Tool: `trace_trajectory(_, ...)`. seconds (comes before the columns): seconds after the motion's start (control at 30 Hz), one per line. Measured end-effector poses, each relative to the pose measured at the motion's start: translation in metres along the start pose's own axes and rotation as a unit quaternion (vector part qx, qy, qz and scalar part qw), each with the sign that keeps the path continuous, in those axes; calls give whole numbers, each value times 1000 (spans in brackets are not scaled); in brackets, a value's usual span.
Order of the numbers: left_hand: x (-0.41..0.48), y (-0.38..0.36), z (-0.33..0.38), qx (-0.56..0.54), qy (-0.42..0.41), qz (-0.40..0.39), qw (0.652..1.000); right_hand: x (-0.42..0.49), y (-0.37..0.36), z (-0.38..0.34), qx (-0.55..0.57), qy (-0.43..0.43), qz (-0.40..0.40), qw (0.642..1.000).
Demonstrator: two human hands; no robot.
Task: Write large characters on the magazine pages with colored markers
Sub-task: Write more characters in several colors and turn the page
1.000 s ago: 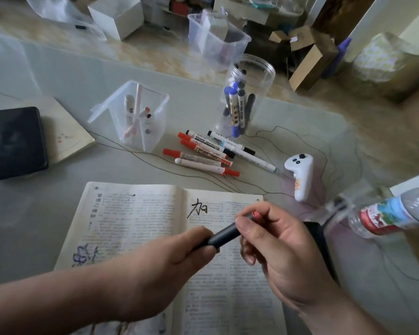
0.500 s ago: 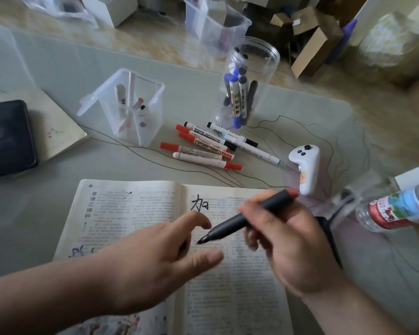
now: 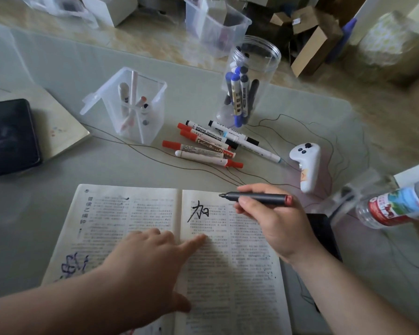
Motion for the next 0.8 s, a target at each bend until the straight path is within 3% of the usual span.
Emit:
trace_trajectory(0.13, 0, -2, 1, 28, -10, 10, 1000, 0, -4, 4, -80, 15, -8, 997)
trace_trajectory(0.8, 7, 0, -11, 18, 6, 29, 999, -2, -10, 4, -152, 60, -14, 986)
Point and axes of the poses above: each hand's wrist, its own x-axis towards the middle knuckle, its own y-axis out of the back of the hand, z = x × y, the point moved 7 cm from there along x, towards the middle knuckle, and after that the axes turned 13 degrees about z, right-handed, at the moved point
